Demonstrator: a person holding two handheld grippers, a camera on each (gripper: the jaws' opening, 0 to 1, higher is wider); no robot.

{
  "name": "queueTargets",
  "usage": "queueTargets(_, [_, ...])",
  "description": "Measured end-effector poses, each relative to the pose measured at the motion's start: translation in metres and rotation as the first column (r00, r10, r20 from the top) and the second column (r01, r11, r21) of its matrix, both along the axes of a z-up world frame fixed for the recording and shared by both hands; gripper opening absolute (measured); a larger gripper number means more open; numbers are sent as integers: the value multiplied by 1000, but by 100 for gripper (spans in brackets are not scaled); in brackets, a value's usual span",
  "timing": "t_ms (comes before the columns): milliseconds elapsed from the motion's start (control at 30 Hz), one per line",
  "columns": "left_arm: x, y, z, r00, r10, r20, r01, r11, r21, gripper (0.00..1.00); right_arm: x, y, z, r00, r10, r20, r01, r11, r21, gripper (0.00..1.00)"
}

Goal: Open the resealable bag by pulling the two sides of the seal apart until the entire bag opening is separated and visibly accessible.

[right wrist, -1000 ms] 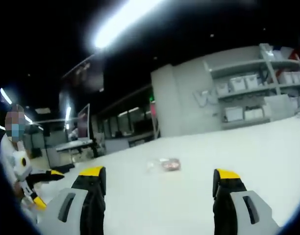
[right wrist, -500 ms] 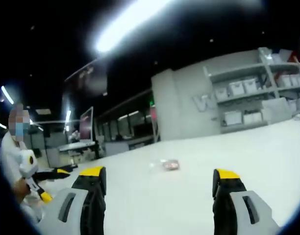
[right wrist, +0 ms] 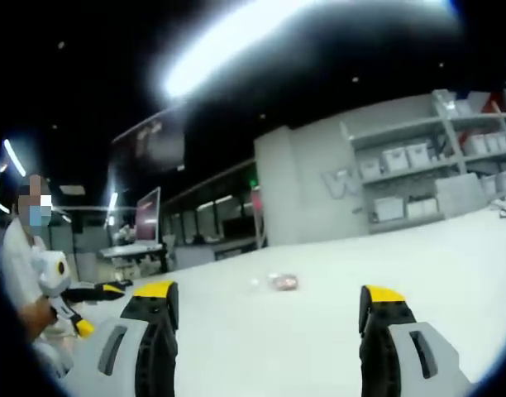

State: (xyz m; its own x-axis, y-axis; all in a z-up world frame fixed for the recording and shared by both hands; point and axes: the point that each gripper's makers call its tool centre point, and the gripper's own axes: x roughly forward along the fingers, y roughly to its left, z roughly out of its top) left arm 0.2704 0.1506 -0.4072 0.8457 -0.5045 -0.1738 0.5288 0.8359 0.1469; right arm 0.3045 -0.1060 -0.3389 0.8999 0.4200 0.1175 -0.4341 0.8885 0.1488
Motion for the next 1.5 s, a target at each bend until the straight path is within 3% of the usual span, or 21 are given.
queueTargets(1000, [-10, 2, -2, 1000, 8, -2, -8, 1000, -10, 91, -44, -32, -12, 999, -36, 19, 35, 999, 40, 92])
queueTargets(1500, [-3, 9, 0, 1000, 20, 14, -19, 998, -63, 90, -63, -43, -9, 996, -69, 54, 66, 997, 46, 92])
